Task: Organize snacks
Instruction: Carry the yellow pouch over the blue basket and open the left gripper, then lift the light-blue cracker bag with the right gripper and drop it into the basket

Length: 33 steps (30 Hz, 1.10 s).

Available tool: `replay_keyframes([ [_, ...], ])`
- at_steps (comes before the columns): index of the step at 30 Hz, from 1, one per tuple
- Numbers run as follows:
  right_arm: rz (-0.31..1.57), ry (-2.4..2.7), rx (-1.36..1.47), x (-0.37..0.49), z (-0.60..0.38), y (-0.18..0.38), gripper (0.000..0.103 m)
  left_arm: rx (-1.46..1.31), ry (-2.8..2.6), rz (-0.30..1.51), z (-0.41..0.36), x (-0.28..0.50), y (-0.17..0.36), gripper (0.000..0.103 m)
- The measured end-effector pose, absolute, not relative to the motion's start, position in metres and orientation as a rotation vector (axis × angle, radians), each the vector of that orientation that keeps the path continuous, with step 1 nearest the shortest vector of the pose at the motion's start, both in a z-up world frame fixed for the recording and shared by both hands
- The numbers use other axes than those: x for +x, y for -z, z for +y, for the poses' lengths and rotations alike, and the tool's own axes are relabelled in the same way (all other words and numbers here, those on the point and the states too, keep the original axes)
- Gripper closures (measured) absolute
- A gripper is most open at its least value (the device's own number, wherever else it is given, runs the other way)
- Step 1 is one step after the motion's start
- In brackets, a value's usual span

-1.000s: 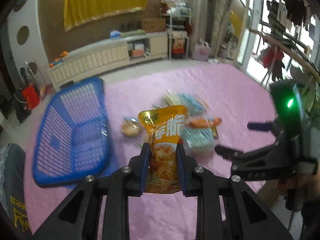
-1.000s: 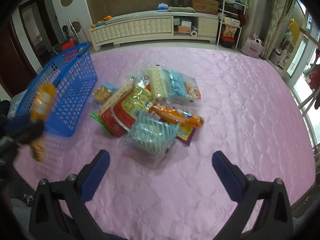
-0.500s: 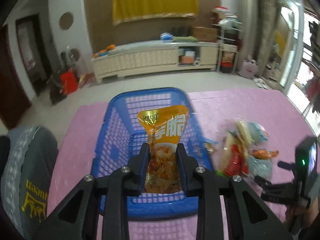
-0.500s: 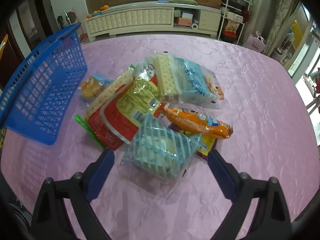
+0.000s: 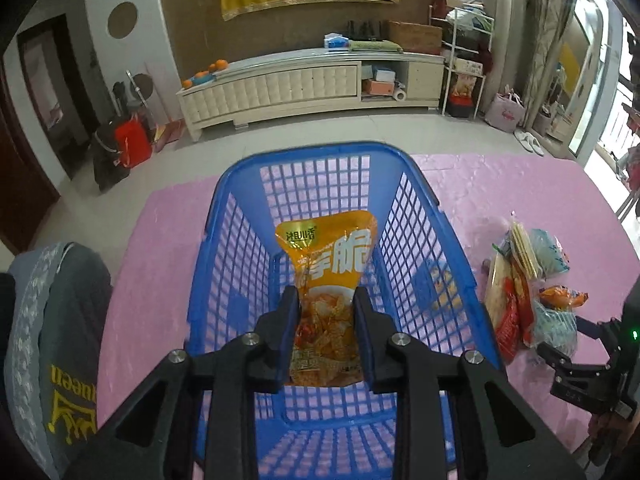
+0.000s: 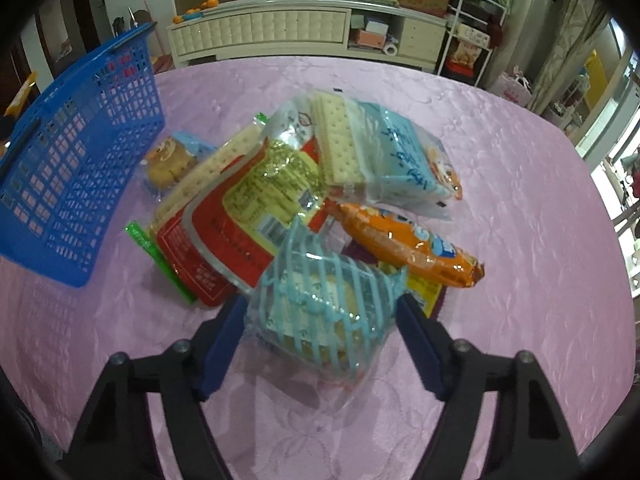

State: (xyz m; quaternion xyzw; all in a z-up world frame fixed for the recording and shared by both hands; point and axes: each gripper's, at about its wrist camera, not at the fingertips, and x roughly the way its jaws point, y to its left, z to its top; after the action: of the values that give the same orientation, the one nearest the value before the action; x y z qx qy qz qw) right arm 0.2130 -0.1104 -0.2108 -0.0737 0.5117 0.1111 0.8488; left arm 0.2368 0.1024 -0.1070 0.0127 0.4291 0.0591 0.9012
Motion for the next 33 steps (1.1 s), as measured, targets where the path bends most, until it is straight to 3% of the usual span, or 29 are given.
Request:
replay_keyframes([
  [3,1.063,-0.249,-0.163,0.208,-0.110,0.210,0.030,0.004,-0.129,0.895,0.106,0.249,0.110,0.074],
  [5,1.058,-0.252,-0.154,0.206,-0.111,0.208,0.032,-0.012,-0.146,0.901,0.110,0.256,0.112,0.059],
  [7,1.064,-0.262,-0.131,0.205,-0.114,0.207,0.032,0.000,-0.174,0.913,0.110,0.263,0.117,0.031],
  [9,1.069,-0.276,-0.112,0.204,-0.118,0.205,0.033,0.027,-0.201,0.931,0.110,0.267,0.123,0.023],
  [18,1.045,-0.301,-0.103,0.193,-0.119,0.183,0.033,0.045,-0.186,0.925,0.111,0.243,0.124,0.023],
  [33,0.866,-0.431,-0.184,0.189,-0.052,0.068,0.033,-0.024,-0.163,0.854,0.141,0.201,0.082,0.023],
])
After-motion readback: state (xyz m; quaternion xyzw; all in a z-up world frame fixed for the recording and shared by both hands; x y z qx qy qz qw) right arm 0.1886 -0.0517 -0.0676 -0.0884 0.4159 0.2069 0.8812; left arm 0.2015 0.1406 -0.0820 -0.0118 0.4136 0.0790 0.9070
